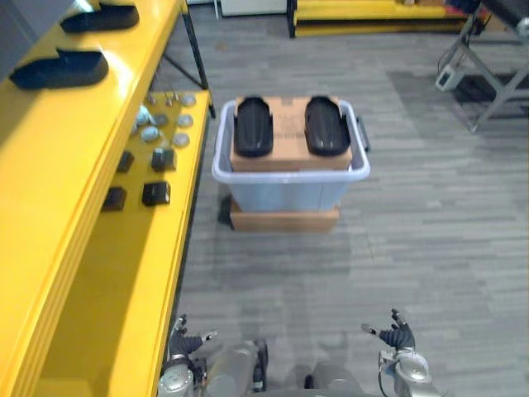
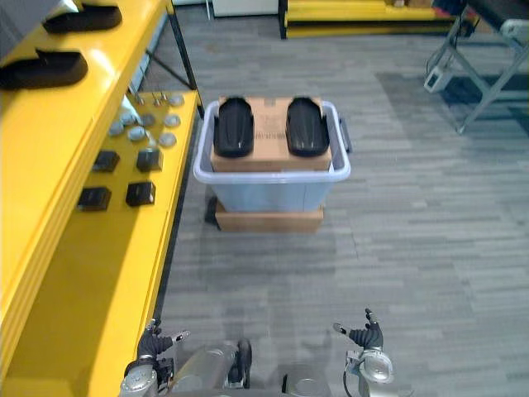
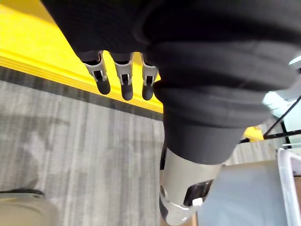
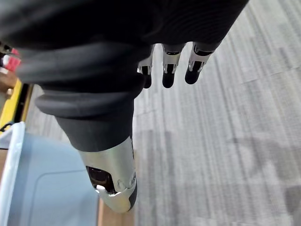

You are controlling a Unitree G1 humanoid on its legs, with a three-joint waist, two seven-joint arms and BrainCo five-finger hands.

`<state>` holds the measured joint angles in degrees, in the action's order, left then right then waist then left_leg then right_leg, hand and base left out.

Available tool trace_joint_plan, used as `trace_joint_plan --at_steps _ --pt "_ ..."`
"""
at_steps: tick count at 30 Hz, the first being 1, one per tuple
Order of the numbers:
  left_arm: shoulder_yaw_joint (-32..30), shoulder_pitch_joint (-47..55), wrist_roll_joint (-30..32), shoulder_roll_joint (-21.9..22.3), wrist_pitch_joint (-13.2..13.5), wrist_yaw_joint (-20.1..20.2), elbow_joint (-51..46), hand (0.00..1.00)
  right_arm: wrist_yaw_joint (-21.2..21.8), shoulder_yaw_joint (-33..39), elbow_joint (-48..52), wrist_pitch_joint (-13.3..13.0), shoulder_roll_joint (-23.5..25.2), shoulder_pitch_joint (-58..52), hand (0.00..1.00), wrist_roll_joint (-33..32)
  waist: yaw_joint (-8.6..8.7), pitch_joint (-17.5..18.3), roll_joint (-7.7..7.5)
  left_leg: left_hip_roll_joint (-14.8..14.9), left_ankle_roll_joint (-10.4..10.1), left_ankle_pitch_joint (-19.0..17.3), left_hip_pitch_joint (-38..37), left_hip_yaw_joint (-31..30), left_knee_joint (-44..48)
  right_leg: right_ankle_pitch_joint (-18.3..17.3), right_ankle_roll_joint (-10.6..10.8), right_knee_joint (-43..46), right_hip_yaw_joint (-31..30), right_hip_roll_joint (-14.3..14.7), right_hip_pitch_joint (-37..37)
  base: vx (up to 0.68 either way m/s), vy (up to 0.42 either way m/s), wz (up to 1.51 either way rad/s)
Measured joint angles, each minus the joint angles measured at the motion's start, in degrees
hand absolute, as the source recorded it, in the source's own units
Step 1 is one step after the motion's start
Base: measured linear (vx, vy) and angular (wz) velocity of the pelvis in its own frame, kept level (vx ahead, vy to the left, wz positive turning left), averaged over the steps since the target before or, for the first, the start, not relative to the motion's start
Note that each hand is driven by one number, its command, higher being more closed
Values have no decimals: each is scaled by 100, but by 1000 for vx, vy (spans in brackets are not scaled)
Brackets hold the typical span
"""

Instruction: Walk over and take plastic housings, then place them on the shelf

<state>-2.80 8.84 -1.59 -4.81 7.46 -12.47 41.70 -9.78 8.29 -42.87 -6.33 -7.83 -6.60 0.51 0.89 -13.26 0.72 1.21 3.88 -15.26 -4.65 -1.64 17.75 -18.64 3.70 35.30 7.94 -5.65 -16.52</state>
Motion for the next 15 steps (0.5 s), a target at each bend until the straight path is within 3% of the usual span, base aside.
trace_joint_plan --at_steps 1,2,3,4,6,7,8,10,11,14,15 --pt "3 9 1 -28 5 2 13 0 -1 2 10 0 8 -56 0 0 14 25 -83 40 -265 -103 -152 1 -17 702 37 -1068 -173 3 -73 507 -232 58" --pt "-4 -5 5 -19 0 5 143 0 -4 21 -20 7 -15 -179 0 1 26 41 -79 144 -549 -292 -321 -129 7 1644 -281 -1134 -160 48 43 521 -248 43" --pt "1 -11 5 13 -18 8 213 0 -6 29 -58 24 -43 -179 0 0 3 103 2 283 -592 -307 -355 -162 17 1571 -307 -1012 -114 126 33 512 -263 22" --pt "-10 15 5 18 -15 8 216 0 -7 32 1 23 -14 -170 0 0 -17 154 8 382 -817 -172 -318 -163 125 1307 -422 -879 -36 161 37 464 -274 26" --pt "-32 -51 7 120 -14 10 193 0 -5 31 278 18 69 -253 0 -35 100 136 54 493 -1085 177 142 -120 1237 1067 -535 -988 248 166 356 479 -307 53" --pt "-46 -59 7 167 -14 11 169 0 -5 18 347 18 98 -298 0 -50 115 129 62 548 -1121 392 357 -88 1759 1048 -560 -1119 320 186 552 395 -254 46" --pt "-64 -21 7 261 -13 13 88 0 -11 16 450 13 181 -382 0 -85 79 125 73 798 -1122 572 731 123 2708 1046 -603 -1453 413 271 1010 363 -197 27" --pt "-59 9 6 333 -4 20 39 0 -16 38 557 -33 274 -450 0 -193 -7 137 46 1086 -907 412 980 608 3243 1070 -656 -1908 476 360 1584 302 -143 6" --pt "-54 5 5 366 -2 21 38 0 -22 97 550 -60 294 -434 0 -229 -29 146 14 1062 -797 312 1080 748 2715 1091 -643 -2167 462 362 1838 217 -65 -5" --pt "-59 9 5 362 -5 12 49 0 -27 242 480 -72 291 -362 0 -237 -28 198 147 869 -871 261 1125 543 1017 1101 -623 -2272 361 368 1939 206 29 -18" --pt "-61 6 4 360 -5 5 60 0 -31 297 365 -73 271 -315 0 -268 -27 206 201 754 -936 521 1079 337 182 1107 -563 -2287 287 385 1930 182 139 -32"
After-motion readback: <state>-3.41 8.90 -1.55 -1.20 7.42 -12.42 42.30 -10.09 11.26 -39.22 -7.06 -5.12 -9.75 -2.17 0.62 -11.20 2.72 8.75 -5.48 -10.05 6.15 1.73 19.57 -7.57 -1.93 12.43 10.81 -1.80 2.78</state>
